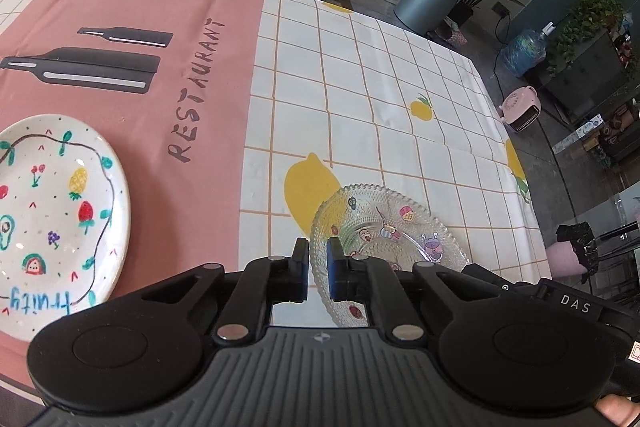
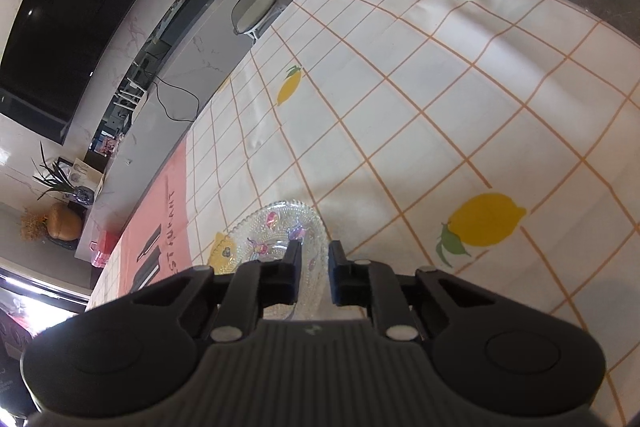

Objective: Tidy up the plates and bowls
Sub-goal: 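Close the left tool on the glass plate rim while the right tool grips it, then lift the glass plate with both tools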

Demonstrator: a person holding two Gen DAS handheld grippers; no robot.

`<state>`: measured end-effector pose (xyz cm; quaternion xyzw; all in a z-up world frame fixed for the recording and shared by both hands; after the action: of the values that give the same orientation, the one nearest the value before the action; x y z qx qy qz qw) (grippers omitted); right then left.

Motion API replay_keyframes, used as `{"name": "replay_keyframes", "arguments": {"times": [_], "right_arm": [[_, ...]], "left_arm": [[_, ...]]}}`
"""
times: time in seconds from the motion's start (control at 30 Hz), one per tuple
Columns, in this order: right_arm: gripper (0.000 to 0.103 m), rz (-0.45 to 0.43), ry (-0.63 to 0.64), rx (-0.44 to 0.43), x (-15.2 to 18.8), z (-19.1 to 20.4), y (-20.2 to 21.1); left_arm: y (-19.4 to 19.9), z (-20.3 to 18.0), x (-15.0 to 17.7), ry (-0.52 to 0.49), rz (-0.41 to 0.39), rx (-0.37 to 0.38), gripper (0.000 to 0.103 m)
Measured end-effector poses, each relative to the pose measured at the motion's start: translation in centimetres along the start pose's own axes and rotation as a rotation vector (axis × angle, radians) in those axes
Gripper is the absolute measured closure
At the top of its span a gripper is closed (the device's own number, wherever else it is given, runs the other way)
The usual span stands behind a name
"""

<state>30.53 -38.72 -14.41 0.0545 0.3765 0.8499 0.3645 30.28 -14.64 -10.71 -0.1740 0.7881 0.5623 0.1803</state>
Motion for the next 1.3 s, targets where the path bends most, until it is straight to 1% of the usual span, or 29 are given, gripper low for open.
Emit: {"name": "replay_keyframes", "arguments": {"times": [0.13,0.27,0.43,0.57,0.63,0.7,0.83,0.97,1.03,1.1,1.2,1.3], "right_arm": [[0.090,0.016,0.014,0.000,1.1,0.2,0.5],[0.090,0.024,0.011,0.002,2.1,0.1,1.1],[0.090,0.043,-0.004,-0.036,3.5,0.3,2.7],[0.091,0.027,0.008,-0.028,5.2,1.3,3.9],[0.091,0.024,0.035,-0.021,6.3,1.9,4.4],[0.091,0.035,0.055,-0.026,7.4,2.4,4.7],[0.091,0.057,0.090,-0.010,9.7,3.0,5.1],[0.091,0.063,0.117,0.008,11.5,3.2,5.6],[0.091,0.059,0.149,0.027,12.5,3.3,5.8],[0.091,0.061,0.173,0.055,13.5,3.0,5.7],[0.091,0.075,0.187,0.088,14.8,2.6,5.4],[0.091,0.090,0.221,0.119,15.7,2.4,4.9]], "left_arm": [[1.1,-0.1,0.8,-0.021,0.007,-0.016,0.094],[2.5,0.1,1.4,-0.010,0.013,0.006,0.094],[4.5,0.5,1.9,-0.018,0.028,-0.001,0.094],[5.8,1.5,2.5,0.004,0.068,0.005,0.094],[6.2,2.1,2.8,-0.010,0.079,-0.012,0.094],[6.5,2.8,3.3,-0.022,0.100,-0.030,0.094],[6.7,4.2,3.9,-0.003,0.143,-0.019,0.093],[6.7,4.7,4.6,-0.044,0.178,-0.023,0.093],[6.6,4.8,4.9,-0.076,0.204,-0.022,0.093],[6.5,4.7,5.2,-0.128,0.227,-0.022,0.093],[6.0,4.6,5.8,-0.189,0.259,-0.047,0.092],[5.6,4.7,6.3,-0.219,0.274,-0.062,0.091]]}}
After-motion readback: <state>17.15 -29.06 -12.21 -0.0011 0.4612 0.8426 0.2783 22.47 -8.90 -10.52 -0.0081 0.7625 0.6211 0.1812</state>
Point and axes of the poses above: each gripper's, at about its wrist camera, not at the fingertips, and y roughly against the way its jaws point, z to its left, x to its underside, the point moved 4 cm from there along -y, roughly the way its jaws point, and after that the axes turned 11 degrees about -y, right-handed, at the moved point
